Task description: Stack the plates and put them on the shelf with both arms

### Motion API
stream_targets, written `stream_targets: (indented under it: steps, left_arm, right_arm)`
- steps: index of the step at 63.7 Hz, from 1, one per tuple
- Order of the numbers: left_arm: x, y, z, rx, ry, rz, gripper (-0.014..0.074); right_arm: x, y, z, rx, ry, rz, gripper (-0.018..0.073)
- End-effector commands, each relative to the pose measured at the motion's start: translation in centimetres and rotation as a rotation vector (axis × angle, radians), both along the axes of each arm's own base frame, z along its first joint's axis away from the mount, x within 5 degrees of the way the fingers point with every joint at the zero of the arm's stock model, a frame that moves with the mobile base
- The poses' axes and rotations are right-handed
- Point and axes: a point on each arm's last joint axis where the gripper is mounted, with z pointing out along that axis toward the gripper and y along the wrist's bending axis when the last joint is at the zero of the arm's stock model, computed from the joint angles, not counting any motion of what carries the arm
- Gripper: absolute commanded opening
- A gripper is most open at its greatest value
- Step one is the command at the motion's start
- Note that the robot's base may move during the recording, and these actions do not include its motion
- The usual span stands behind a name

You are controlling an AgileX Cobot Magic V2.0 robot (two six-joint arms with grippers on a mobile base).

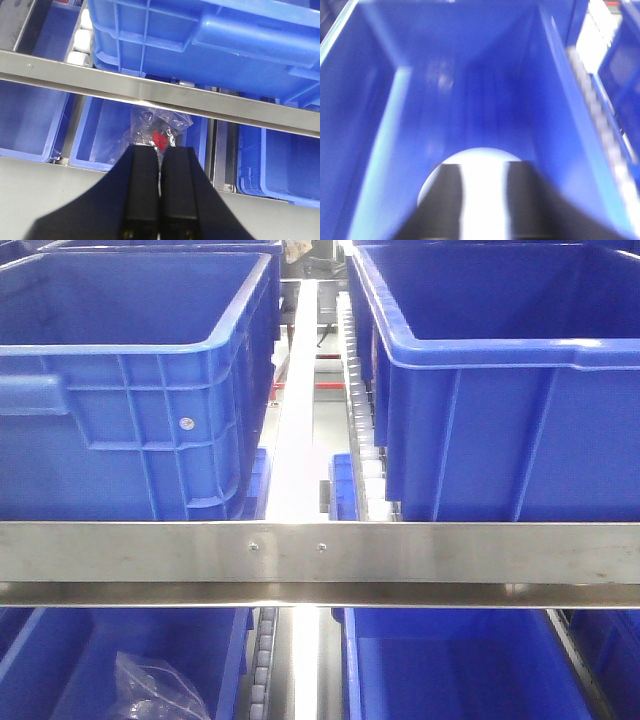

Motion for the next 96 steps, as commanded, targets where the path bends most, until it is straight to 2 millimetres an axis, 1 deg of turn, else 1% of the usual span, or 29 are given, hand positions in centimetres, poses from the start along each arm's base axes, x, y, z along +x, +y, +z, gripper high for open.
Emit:
stream_targets:
  steps: [1, 2, 3, 4, 10, 16, 21, 25, 54, 57, 61, 67, 74, 79, 82, 87, 96]
  left_arm:
    - [0.5, -0.1, 1.4, -0.015, -0.100, 0.000, 0.0083]
    - [0.5, -0.1, 1.4, -0.015, -0.100, 0.000, 0.0083]
    - [0.5, -0.1, 1.4, -0.015, -0.100, 0.000, 0.0083]
    - [0.5, -0.1, 1.4, -0.015, -0.100, 0.000, 0.0083]
    - [0.5, -0.1, 1.4, -0.015, -0.100, 0.000, 0.0083]
    - [0.5, -0.1, 1.4, -0.015, -0.100, 0.000, 0.0082]
    - [0.5, -0.1, 1.4, -0.015, -0.100, 0.000, 0.0083]
    - [0.5, -0.1, 1.4, -0.015, -0.100, 0.000, 0.0083]
    - [0.5, -0.1, 1.4, -0.015, -0.100, 0.000, 0.0083]
    - [0.5, -0.1, 1.4, -0.015, -0.100, 0.000, 0.0083]
    - [0.5, -0.1, 1.4, -0.015, -0.101, 0.000, 0.0083]
    - [0.5, -0.1, 1.4, -0.015, -0.101, 0.000, 0.0083]
    - [0.5, -0.1, 1.4, -0.015, -0.101, 0.000, 0.0083]
    - [0.5, -0.1, 1.4, -0.015, -0.101, 0.000, 0.0083]
    - [0.5, -0.1, 1.4, -0.015, -0.101, 0.000, 0.0083]
    - [0.5, -0.1, 1.4, -0.015, -0.101, 0.000, 0.0083]
    - [0.5, -0.1, 1.4, -0.015, -0.101, 0.000, 0.0083]
  right_arm:
    - [-2.9, 0.4, 0.2, -0.002, -0.140, 0.041, 0.0034]
    - [-3.5, 0.4, 0.0, -0.002, -0.151, 0.044, 0.0042]
    - [-3.9, 0.4, -0.6, -0.001, -0.150, 0.048, 0.0058]
    - [-4.5, 0.5, -0.7, -0.001, -0.168, 0.053, 0.0064]
    - [-6.9, 0.7, -2.7, 0.003, -0.217, 0.077, 0.0056]
    - [-8.4, 0.9, -3.4, 0.005, -0.273, 0.096, 0.0056]
    - [-9.3, 1.1, -3.6, 0.006, -0.326, 0.110, 0.0056]
    - [-9.6, 1.1, -3.6, 0.006, -0.341, 0.115, 0.0056]
    - [-9.6, 1.1, -3.9, 0.007, -0.323, 0.109, 0.0056]
    - [-10.4, 1.1, -4.0, 0.010, -0.335, 0.111, 0.0056]
    - [-11.5, 1.1, -4.8, 0.016, -0.354, 0.106, 0.0056]
    - [-13.1, 1.0, -7.1, 0.071, -0.361, 0.085, 0.0056]
    - [-15.1, 0.7, -11.1, 0.166, -0.375, 0.039, 0.0056]
    - [-16.1, 0.6, -13.5, 0.186, -0.400, 0.022, 0.0056]
    - [-16.5, 0.5, -13.8, 0.183, -0.371, 0.002, 0.0056]
    - [-17.1, 0.4, -13.9, 0.178, -0.383, -0.011, 0.0056]
    - [-17.1, 0.4, -14.1, 0.178, -0.379, -0.013, 0.0056]
